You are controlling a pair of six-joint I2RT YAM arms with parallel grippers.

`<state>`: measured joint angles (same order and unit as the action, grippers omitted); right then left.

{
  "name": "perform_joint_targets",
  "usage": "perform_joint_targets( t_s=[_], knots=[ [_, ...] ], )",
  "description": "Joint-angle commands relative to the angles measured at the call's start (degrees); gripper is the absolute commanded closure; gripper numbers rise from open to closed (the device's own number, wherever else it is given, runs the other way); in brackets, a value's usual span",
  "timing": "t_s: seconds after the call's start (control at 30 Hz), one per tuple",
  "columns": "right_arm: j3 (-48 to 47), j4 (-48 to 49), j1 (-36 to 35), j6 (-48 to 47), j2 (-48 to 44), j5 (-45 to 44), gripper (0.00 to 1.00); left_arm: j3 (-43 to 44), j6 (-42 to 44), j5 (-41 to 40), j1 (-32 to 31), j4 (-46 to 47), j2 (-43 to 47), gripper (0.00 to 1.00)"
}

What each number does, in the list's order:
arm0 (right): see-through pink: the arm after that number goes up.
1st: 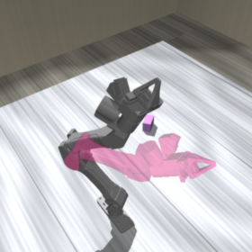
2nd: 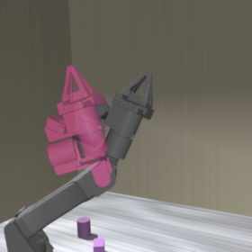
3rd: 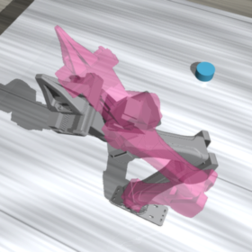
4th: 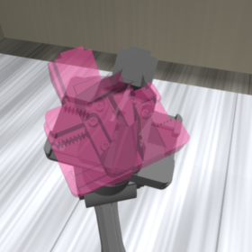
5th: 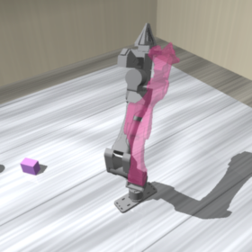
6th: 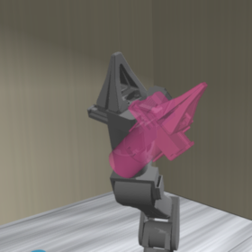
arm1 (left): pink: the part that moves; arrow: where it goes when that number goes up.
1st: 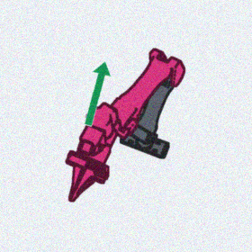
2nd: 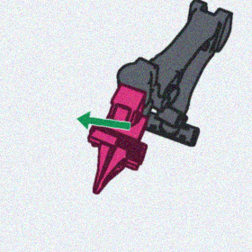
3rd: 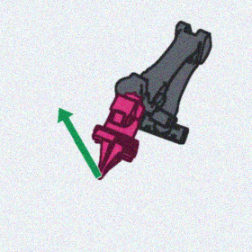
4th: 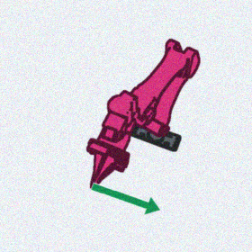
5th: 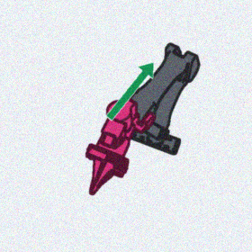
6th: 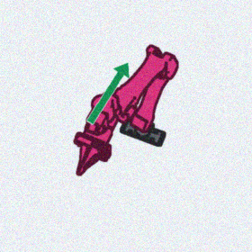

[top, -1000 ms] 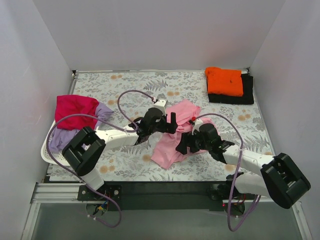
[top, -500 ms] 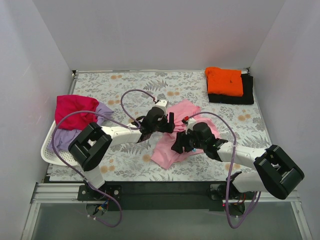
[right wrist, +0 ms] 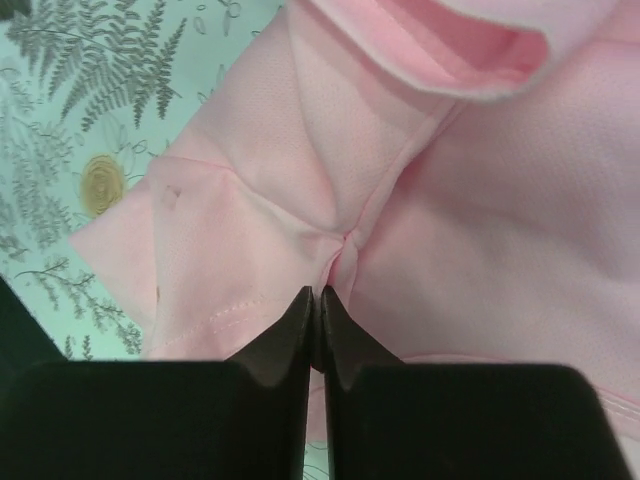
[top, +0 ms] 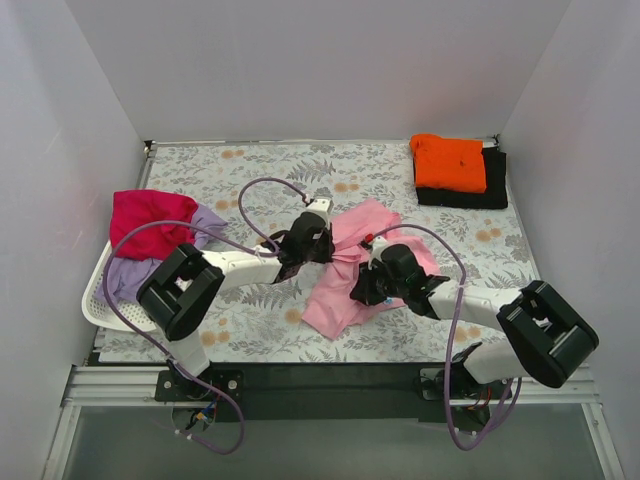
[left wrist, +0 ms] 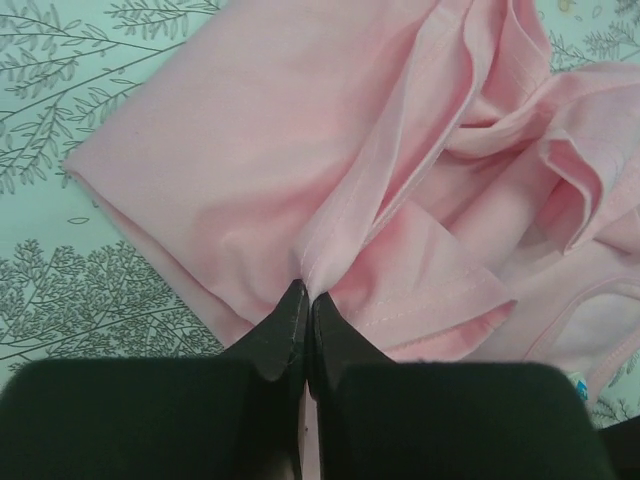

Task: Fold and stack the t-shirts
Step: Flatten the tshirt out

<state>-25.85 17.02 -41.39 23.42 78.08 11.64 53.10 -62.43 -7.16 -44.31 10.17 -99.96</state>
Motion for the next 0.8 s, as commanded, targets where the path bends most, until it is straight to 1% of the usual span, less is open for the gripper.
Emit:
perform_joint_targets(
  t_s=[0.0,0.07,0.1,0.17,0.2,0.27,0.37,0.5,0.53,0.6,0.63,0.67,0.73,0.77],
  knots=[
    [-4.2,-5.11,-0.36,-2.93,-2.58,-5.28,0.99,0.87,-0.49,-2.33,2.65,-1.03,2.22,1.0],
    [-5.61,-9.96,-0.27,-6.17,-6.88,-10.38,0.99,-0.62,-1.28,-3.21,5.54,-1.21,4.24,1.0],
    [-6.4,-14.42,-0.1,-7.15,-8.46,-16.24,0.99,-1.33,-1.55,-3.13,6.69,-1.12,6.86,1.0],
    [-8.07,-17.62,1.12,-9.6,-13.29,-21.98,0.99,-4.04,-2.6,-3.13,9.76,-0.42,11.16,1.0],
    [-8.43,-20.85,1.74,-10.23,-14.79,-23.31,0.99,-5.02,-3.04,-3.13,10.64,-0.42,12.41,1.0],
    [-9.75,-23.24,3.15,-11.29,-18.04,-26.04,0.99,-6.34,-3.66,-4.08,12.76,-0.77,14.26,1.0],
    [-11.59,-27.38,3.86,-12.96,-20.16,-34.02,0.99,-8.36,-5.76,-7.07,14.78,-3.3,15.41,1.0],
    [-12.39,-29.93,4.47,-13.75,-21.04,-37.03,0.99,-9.86,-8.23,-7.87,18.03,-5.51,14.54,0.99],
    [-12.47,-30.11,4.47,-13.66,-20.96,-37.3,0.99,-9.95,-8.66,-8.48,18.12,-6.04,14.45,0.83],
    [-12.3,-30.37,4.56,-13.49,-20.78,-37.65,0.99,-10.21,-9.11,-8.84,18.12,-7.1,15.05,0.57],
    [-12.21,-30.29,4.56,-13.31,-20.69,-37.39,0.99,-11.08,-9.8,-8.32,18.12,-7.1,15.67,0.39],
    [-12.04,-30.29,4.56,-13.14,-20.52,-36.78,0.99,-11.96,-10.42,-7.44,18.12,-7.01,17.5,0.29],
    [-11.86,-30.29,4.56,-12.87,-20.17,-36.34,0.99,-15.11,-12.43,-3.23,17.95,-5.88,19.62,0.14],
    [-11.77,-30.29,4.56,-12.79,-19.99,-36.25,0.99,-16.26,-13.14,-1.73,17.95,-5.35,21.72,0.13]
  ],
)
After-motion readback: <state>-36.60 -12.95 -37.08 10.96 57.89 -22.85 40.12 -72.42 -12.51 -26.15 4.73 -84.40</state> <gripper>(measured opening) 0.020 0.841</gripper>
